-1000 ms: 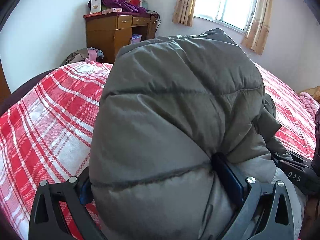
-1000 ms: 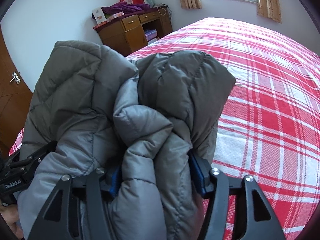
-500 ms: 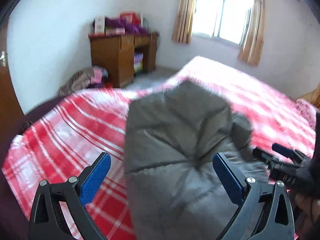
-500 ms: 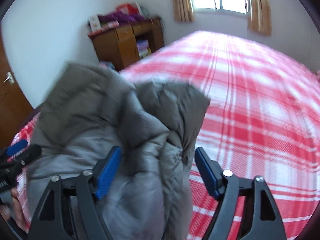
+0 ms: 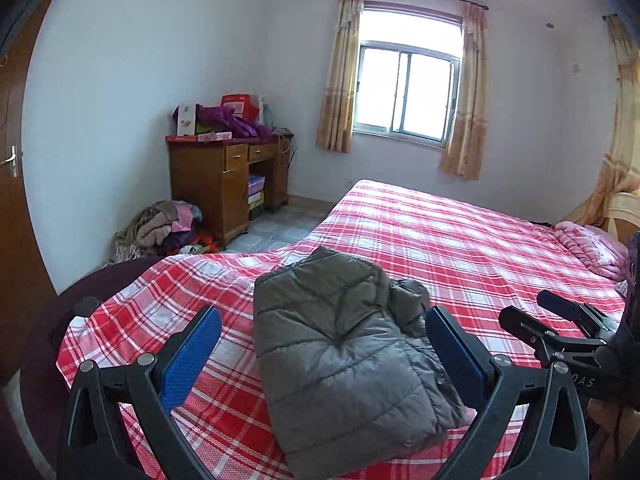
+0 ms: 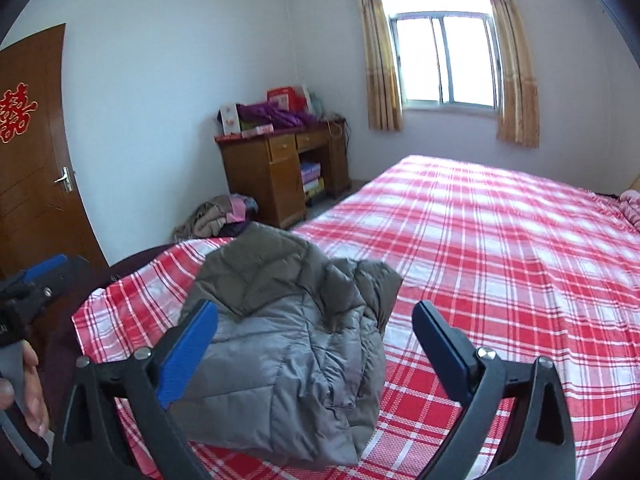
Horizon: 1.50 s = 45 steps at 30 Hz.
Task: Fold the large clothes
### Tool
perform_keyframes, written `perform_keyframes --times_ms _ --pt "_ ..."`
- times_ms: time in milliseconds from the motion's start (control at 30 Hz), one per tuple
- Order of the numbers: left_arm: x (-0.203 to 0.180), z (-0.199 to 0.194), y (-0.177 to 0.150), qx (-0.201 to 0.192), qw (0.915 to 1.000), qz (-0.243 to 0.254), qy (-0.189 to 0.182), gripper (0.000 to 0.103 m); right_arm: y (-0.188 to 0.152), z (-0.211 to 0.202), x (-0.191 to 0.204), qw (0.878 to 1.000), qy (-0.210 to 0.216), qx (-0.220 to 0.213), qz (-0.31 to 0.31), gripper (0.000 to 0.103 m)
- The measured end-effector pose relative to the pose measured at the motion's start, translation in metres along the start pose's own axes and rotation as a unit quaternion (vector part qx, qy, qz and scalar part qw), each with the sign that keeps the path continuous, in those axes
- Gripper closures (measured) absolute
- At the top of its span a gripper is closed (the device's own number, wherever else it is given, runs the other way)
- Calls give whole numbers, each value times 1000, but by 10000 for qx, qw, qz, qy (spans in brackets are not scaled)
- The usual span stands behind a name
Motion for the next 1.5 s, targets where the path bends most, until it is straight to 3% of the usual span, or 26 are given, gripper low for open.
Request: perform_keyframes --times_ms 400,1500 --pt "-2 -6 -2 -38 10000 -2 -90 1 3 -17 12 9998 2 -179 -117 3" --pt "2 -3 -3 6 10000 -54 -36 1 -2 -22 17 9997 136 -143 -123 3"
Point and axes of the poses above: each gripper's, at about its wrist camera, not at the fingertips, and z roughly the way its jaws point, x to its left, y to its top, the point moved 8 cm from there along z, roughly the way its jaws point, and after that the axes turned 1 degree about -z, right-handed, at the moved point
